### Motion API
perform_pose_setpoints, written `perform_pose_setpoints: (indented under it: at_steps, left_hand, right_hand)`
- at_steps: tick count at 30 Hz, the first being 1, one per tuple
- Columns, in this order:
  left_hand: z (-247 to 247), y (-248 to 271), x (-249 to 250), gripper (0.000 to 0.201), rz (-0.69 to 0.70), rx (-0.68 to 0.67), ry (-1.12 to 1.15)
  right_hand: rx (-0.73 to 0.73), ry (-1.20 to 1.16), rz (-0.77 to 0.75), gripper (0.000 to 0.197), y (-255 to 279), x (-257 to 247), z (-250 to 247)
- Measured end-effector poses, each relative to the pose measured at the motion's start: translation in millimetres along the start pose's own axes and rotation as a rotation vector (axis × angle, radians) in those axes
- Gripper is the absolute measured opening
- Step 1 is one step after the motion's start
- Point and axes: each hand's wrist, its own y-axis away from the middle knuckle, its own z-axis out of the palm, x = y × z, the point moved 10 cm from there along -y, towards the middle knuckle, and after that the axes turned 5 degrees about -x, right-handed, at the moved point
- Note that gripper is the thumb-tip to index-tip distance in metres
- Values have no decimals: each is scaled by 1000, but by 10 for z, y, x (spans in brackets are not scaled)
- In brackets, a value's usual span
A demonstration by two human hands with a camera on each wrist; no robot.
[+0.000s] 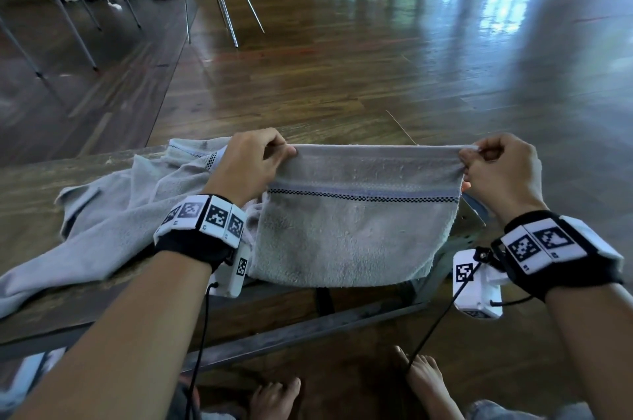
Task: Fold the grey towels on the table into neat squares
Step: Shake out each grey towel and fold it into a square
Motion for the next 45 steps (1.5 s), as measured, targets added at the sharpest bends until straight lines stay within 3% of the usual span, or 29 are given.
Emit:
perform_pose_setpoints:
  at_steps: [9, 12, 14, 17, 20, 22, 24, 27, 31, 35, 38, 41, 45]
  left_hand:
    - [-35, 15, -148, 9, -89, 26, 0]
    - [32, 30, -240, 8, -180, -52, -68]
    - [81, 56, -354, 16, -293, -115, -56]
    - [88, 41, -382, 15, -415, -107, 150]
    - [-131, -127, -209, 13, -373, 100, 300]
    - [-410, -225, 2, 12, -238, 291, 315]
    - [-709, -240, 264, 15, -53, 454, 357]
    - [-971, -144, 465, 23, 138, 534, 464]
    - [-857, 80, 496, 23, 131, 411, 364]
    - [-551, 206, 382, 22, 67, 148, 451]
    - [-171, 294, 240, 28, -63, -202, 454]
    - [314, 510, 97, 38, -197, -550, 405]
    - [682, 724, -21, 24, -368, -841, 418]
  right_hand:
    - [-104, 1, 55, 13, 23, 72, 113]
    - [-95, 108, 102, 11, 18, 121, 65]
    - [-211, 121, 237, 11, 50, 278, 191]
    - [-377, -84, 379, 8, 113, 354, 451]
    - [-238, -303, 190, 15, -81, 16, 313]
    - [-129, -440, -19, 10, -140, -338, 107]
    - [-118, -688, -210, 6, -99, -655, -51]
    - [-88, -847, -371, 8, 18, -855, -326]
    - [-47, -630, -337, 10, 123, -605, -543]
    - [-39, -354, -293, 4, 161, -235, -720]
    - [-289, -316, -186, 16, 197, 50, -534]
    - [-514, -90, -42, 18, 342, 422, -256]
    - [-642, 5, 67, 10, 396, 667, -33]
